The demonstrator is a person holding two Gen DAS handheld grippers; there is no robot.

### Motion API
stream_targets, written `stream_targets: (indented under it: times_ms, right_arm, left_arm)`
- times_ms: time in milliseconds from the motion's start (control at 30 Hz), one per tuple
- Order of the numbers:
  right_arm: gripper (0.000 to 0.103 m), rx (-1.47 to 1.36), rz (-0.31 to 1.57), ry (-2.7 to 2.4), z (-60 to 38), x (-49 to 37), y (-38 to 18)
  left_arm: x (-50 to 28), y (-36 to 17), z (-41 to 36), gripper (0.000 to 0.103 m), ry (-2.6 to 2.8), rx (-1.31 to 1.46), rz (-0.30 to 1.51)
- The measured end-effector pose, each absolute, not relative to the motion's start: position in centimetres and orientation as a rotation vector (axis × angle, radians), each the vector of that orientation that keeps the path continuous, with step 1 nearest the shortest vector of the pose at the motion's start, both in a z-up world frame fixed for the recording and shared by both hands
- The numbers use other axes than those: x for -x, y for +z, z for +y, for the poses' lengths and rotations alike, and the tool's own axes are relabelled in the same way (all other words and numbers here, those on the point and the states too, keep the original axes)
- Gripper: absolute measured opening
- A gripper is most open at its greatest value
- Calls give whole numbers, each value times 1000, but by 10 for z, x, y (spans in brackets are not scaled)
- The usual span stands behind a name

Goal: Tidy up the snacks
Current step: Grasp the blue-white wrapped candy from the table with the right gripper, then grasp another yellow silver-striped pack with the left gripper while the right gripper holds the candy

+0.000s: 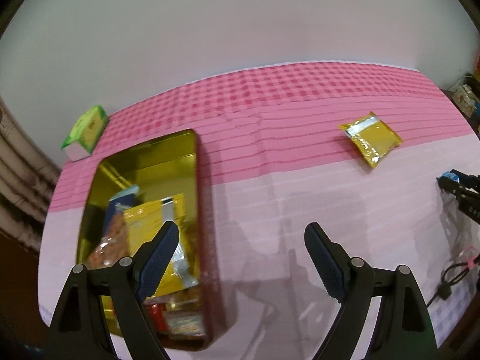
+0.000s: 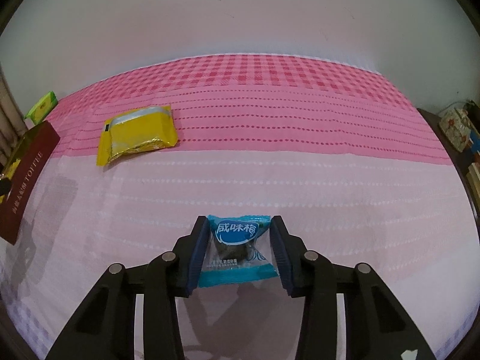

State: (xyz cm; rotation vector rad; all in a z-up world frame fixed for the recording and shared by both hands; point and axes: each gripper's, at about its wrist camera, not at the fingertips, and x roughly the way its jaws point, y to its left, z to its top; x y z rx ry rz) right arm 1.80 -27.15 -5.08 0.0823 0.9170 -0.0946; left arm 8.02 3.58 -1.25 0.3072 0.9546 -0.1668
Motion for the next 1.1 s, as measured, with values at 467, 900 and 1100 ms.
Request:
stream_targets:
  times_ms: [467, 900, 1100]
  right_arm:
    - [38, -95, 886, -155, -314, -42, -50]
    - [38, -82, 873, -216, -342, -41, -52]
    - [38, -76, 874, -218, -340, -40, -53]
  left_arm:
    - [-108, -23, -17, 86, -285, -346, 940]
    - [-151, -29, -89, 98, -538, -384, 923]
    - [-159, -39, -117, 99, -649, -464, 938]
